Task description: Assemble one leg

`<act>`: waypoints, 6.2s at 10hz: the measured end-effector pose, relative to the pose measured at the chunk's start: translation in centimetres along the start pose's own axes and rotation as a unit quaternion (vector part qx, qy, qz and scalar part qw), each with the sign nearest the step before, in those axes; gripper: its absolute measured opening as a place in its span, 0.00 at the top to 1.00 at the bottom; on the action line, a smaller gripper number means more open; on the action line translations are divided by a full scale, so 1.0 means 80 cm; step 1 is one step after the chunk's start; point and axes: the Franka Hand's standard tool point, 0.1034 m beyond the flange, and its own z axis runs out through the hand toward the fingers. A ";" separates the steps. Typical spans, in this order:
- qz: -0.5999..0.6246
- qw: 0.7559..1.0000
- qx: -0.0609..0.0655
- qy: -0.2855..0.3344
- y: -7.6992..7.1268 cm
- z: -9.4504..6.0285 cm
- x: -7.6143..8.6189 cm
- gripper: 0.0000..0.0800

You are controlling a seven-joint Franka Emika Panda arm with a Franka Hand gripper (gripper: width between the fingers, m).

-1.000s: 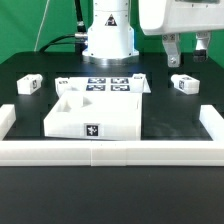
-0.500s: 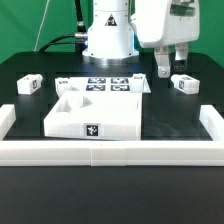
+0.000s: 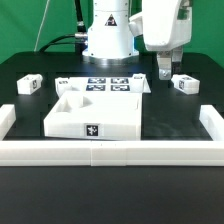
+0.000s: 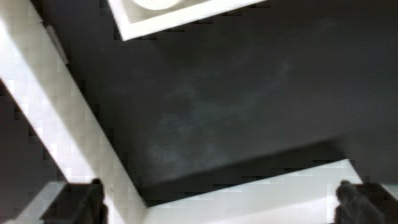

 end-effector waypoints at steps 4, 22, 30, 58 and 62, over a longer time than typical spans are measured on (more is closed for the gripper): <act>-0.137 0.990 -0.008 -0.020 -0.013 0.000 -0.042 0.19; -0.115 0.991 0.057 -0.026 -0.104 0.087 -0.166 0.19; -0.114 0.992 0.058 -0.026 -0.105 0.088 -0.165 0.93; -0.163 0.978 0.122 -0.040 -0.094 0.096 -0.021 0.92; -0.164 0.978 0.122 -0.040 -0.093 0.096 -0.024 0.55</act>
Offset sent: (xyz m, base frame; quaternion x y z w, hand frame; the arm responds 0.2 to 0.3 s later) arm -0.0272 -0.0387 0.0014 0.0077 -0.0581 -0.1866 0.9807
